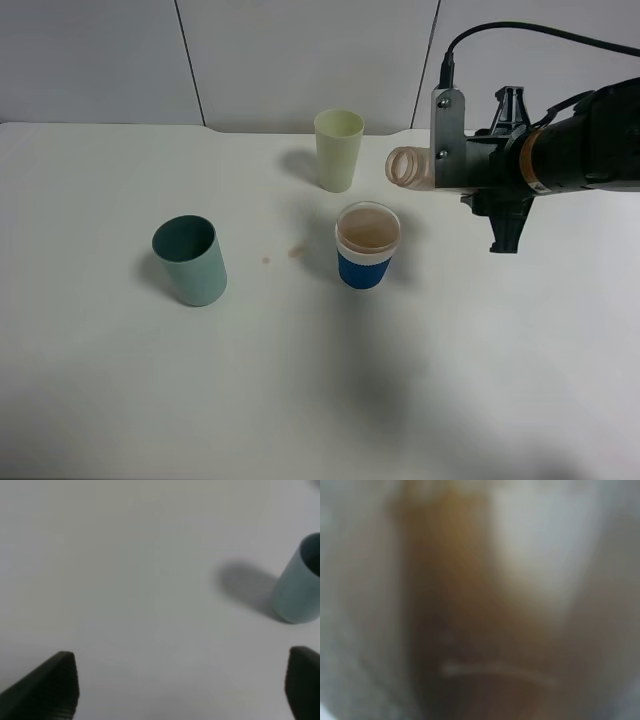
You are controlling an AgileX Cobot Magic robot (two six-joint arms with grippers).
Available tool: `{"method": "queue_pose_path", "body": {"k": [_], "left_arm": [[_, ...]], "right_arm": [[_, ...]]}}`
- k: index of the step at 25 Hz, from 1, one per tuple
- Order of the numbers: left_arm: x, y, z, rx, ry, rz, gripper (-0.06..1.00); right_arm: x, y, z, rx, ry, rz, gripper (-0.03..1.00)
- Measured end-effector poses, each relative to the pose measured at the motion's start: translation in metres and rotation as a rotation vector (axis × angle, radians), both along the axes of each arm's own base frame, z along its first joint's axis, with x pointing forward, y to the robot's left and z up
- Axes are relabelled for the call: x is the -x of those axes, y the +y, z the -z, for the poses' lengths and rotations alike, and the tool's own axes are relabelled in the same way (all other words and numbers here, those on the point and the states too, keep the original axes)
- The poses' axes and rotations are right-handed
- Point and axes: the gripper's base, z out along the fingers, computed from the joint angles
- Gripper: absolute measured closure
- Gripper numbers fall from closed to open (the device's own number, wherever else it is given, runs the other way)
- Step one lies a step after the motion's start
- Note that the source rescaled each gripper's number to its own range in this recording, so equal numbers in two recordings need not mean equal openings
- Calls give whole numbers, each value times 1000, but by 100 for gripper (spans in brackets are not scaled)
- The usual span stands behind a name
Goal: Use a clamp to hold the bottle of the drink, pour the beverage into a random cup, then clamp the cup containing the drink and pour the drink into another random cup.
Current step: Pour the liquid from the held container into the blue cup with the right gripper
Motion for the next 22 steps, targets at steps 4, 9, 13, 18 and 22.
{"method": "queue_pose_path", "body": {"k": [4, 9, 13, 18, 22], "left_arm": [[0, 0, 0, 0, 0, 0, 44], [0, 0, 0, 0, 0, 0, 44], [0, 0, 0, 0, 0, 0, 44], [0, 0, 0, 0, 0, 0, 44], [0, 0, 0, 0, 0, 0, 44]], "right_arm": [[1, 9, 17, 35, 52, -23, 95], [1, 7, 22, 81, 67, -1, 95], [1, 6, 22, 94, 67, 8, 95], [0, 4, 21, 107, 65, 32, 95], [-8, 11, 9, 103, 22, 39, 95]]}}
